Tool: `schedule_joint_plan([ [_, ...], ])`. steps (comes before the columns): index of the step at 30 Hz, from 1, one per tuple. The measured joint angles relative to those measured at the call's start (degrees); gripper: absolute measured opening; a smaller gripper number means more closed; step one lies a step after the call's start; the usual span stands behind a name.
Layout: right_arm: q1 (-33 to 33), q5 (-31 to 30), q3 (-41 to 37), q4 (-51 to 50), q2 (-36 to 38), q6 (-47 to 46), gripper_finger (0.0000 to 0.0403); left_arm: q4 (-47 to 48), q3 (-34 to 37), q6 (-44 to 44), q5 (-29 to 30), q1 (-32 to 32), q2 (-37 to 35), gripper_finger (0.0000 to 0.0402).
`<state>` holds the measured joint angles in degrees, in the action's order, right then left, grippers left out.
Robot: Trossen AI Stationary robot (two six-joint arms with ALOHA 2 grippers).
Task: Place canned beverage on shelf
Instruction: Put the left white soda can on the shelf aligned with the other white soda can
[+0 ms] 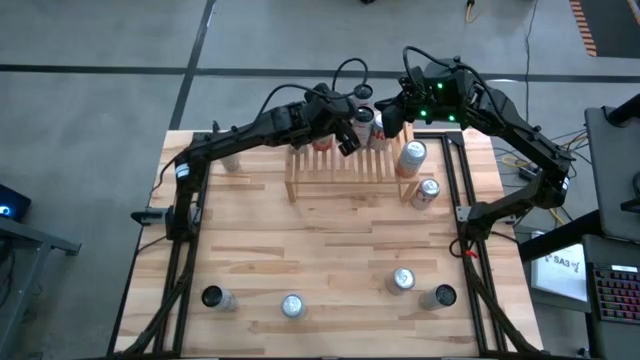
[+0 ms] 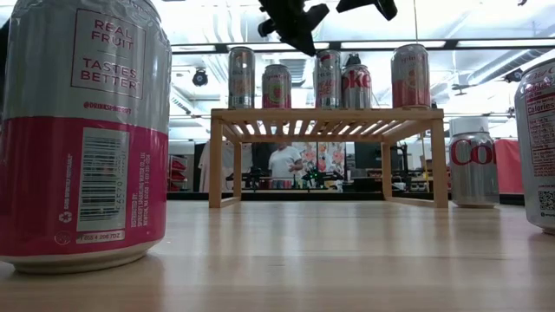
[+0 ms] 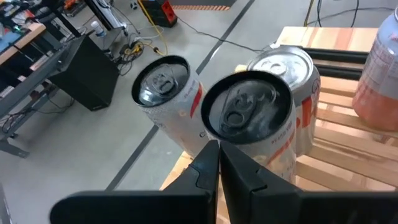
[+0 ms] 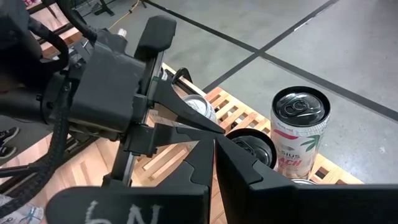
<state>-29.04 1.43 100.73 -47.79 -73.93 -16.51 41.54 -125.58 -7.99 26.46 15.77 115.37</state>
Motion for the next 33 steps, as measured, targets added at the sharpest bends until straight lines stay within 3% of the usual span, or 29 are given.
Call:
schedule_joint_plan([
  [33,0.0,0.0,0.0,0.0,0.0,0.2,0.0009,1.5,0.1,4.7,-1.7,-0.3,0.0,0.0],
])
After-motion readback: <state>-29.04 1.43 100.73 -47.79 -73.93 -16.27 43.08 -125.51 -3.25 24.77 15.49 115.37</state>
